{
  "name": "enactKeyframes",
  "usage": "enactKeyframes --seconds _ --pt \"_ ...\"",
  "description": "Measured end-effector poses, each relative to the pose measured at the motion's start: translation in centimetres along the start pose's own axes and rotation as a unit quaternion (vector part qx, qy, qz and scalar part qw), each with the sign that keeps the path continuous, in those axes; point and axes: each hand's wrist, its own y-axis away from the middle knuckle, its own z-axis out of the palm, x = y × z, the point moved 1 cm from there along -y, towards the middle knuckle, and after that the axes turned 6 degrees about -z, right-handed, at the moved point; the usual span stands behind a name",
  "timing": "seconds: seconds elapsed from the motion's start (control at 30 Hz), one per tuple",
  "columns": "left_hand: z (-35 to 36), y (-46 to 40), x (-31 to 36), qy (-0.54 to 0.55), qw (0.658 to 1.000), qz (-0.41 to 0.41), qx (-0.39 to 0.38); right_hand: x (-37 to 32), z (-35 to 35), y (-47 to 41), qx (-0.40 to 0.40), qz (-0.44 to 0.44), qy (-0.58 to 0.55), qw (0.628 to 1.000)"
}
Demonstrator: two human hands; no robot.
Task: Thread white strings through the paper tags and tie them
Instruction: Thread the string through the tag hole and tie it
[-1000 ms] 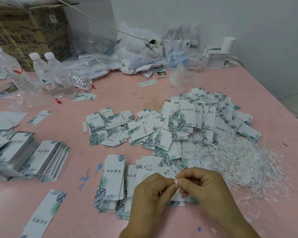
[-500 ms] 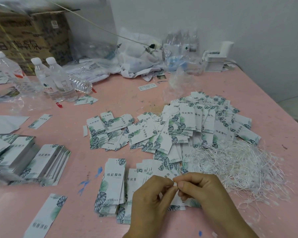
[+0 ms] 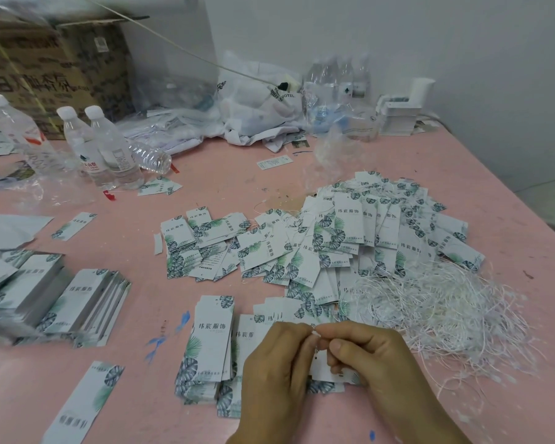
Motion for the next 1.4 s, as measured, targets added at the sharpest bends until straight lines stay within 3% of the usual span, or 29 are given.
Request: enactKeyframes --seconds 0.2,0.33,0.43,0.5,0.7,0.83,0.97,1.0,1.13,1.27,1.37,1.4 --pt "0.0 -0.2 0.1 0.002 1.0 -0.009 0.004 -0.9 0.8 0.6 0.008 -0.09 0.082 0.993" --pt "-0.1 -0.2 0.2 0.125 0.987 -0.102 0.008 -1.2 1.1 0.7 0.008 -0.095 0.091 0.991" --pt "-0.1 -0.4 -0.2 0.318 0.916 -0.244 0.016 -0.8 0.6 0.5 0.036 -0.098 0.128 0.986" --pt "0.0 -0.6 -0.8 0.415 0.861 -0.292 0.01 -0.4 0.1 0.4 0.039 -0.094 0.173 0.98" --pt "-0.2 -1.6 -0.4 0.561 0.771 -0.296 -0.062 0.0 0.5 0.3 -0.051 -0.055 0.176 0.982" --pt "-0.9 -2.3 -0.1 0.655 0.677 -0.325 -0.085 -0.1 0.6 0.4 -0.107 -0.041 0.14 0.984" --pt "-1.6 -2.8 0.3 0.768 0.562 -0.27 -0.145 0.0 1.2 0.4 -0.101 -0.084 0.17 0.977" --pt "-1.8 -3.0 0.4 0.779 0.55 -0.266 -0.142 0.1 1.3 0.5 -0.094 -0.092 0.178 0.975" --pt "-1.6 -2.9 -0.3 0.785 0.54 -0.283 -0.108 0.4 1.7 0.6 -0.118 -0.064 0.158 0.978" --pt "-1.1 -2.8 -0.4 0.795 0.48 -0.357 -0.099 0.2 2.1 0.5 -0.128 -0.015 0.03 0.991" --pt "-0.1 -2.5 -1.3 0.727 0.523 -0.445 0.0 0.1 1.7 0.2 -0.092 0.031 -0.114 0.989" --pt "0.1 -2.4 -1.3 0.692 0.555 -0.461 0.013 0.2 1.6 0.1 -0.077 0.043 -0.156 0.984"
